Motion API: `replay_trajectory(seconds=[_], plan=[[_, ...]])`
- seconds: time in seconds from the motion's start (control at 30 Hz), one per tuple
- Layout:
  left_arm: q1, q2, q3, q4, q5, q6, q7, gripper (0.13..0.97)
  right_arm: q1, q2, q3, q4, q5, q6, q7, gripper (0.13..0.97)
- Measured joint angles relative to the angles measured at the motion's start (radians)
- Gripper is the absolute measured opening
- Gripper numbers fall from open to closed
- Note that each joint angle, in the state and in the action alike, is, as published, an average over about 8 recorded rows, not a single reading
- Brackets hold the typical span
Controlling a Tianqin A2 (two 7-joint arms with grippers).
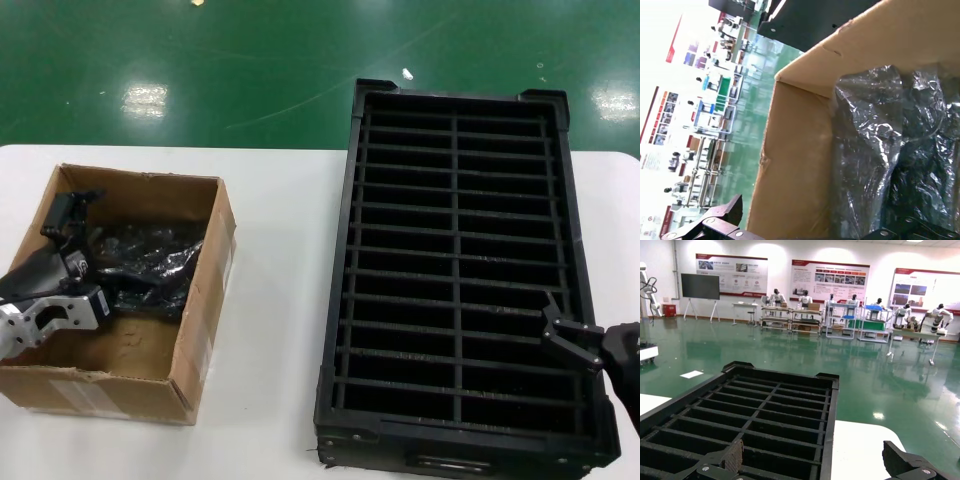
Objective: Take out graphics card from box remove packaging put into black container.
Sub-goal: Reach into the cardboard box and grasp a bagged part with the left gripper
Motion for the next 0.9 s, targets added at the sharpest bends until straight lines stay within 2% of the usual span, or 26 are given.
replay_trajectory(seconds=[0.33, 0.6, 0.63, 0.9], plan=[[0.013, -0.007, 0.013, 0.000, 0.002, 0.024, -0.013, 0.812, 0.000, 0.000, 0.000, 0.000, 0.000, 0.000, 0.000, 0.966], [0.020, -0.020, 0.043, 0.000, 0.025, 0.039, -0.042, 0.635, 0.000, 0.000, 0.000, 0.000, 0.000, 0.000, 0.000, 0.966], [0.021, -0.022, 0.047, 0.000, 0.028, 0.042, -0.046, 0.635, 0.000, 0.000, 0.000, 0.000, 0.000, 0.000, 0.000, 0.966], [0.024, -0.034, 0.068, 0.000, 0.044, 0.046, -0.068, 0.419, 0.000, 0.000, 0.000, 0.000, 0.000, 0.000, 0.000, 0.966]])
